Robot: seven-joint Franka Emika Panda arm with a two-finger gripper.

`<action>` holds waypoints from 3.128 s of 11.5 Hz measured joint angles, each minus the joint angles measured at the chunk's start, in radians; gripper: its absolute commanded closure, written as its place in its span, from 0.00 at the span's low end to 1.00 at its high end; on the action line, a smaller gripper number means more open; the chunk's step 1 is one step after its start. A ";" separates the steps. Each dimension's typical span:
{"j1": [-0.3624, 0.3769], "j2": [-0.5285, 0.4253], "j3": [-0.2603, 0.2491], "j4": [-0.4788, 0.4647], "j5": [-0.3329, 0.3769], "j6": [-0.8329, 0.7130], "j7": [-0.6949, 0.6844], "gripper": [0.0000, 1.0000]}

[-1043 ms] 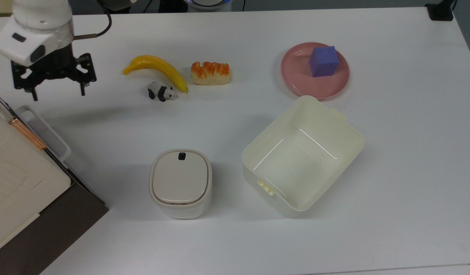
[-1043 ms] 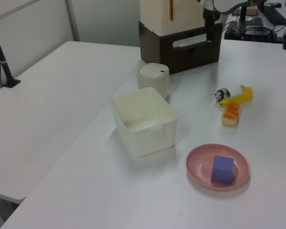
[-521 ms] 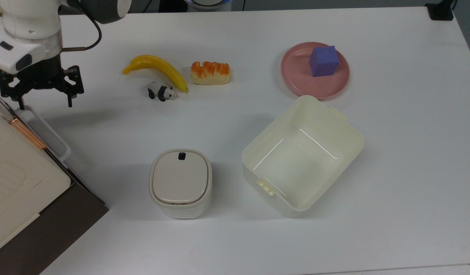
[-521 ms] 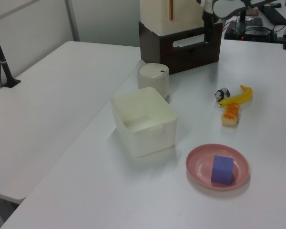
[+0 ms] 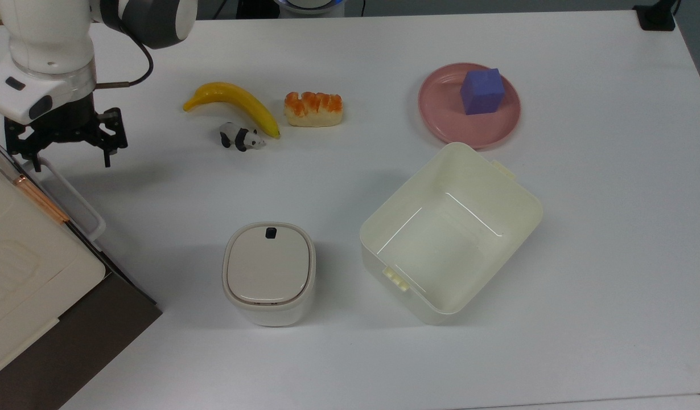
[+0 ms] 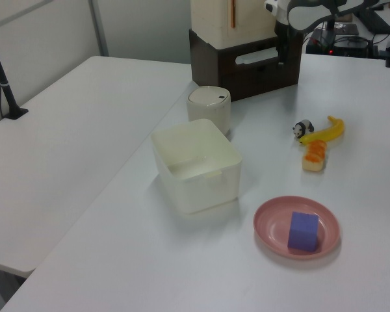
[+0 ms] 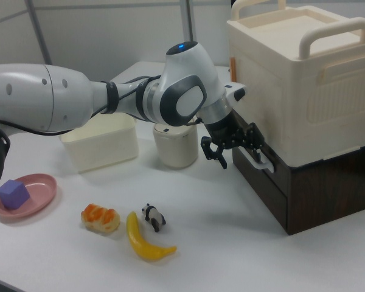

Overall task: Slide open the drawer
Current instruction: 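Lower the open gripper and hook it behind the white drawer handle, then pull the drawer handle outward, sliding the upper drawer open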

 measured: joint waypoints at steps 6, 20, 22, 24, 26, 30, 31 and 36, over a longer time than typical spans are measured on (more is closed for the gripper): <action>-0.004 0.008 0.000 0.007 -0.001 0.026 0.012 0.00; 0.018 0.048 0.015 0.000 -0.077 0.031 0.126 0.00; 0.019 0.048 0.028 0.001 -0.077 0.031 0.166 0.00; 0.020 0.044 0.049 0.000 -0.077 0.031 0.203 0.00; 0.020 0.041 0.073 -0.001 -0.077 0.018 0.232 0.00; 0.024 0.032 0.106 -0.001 -0.077 -0.005 0.268 0.00; 0.025 0.031 0.114 -0.001 -0.085 -0.014 0.269 0.00; 0.027 0.023 0.150 -0.001 -0.125 -0.069 0.290 0.00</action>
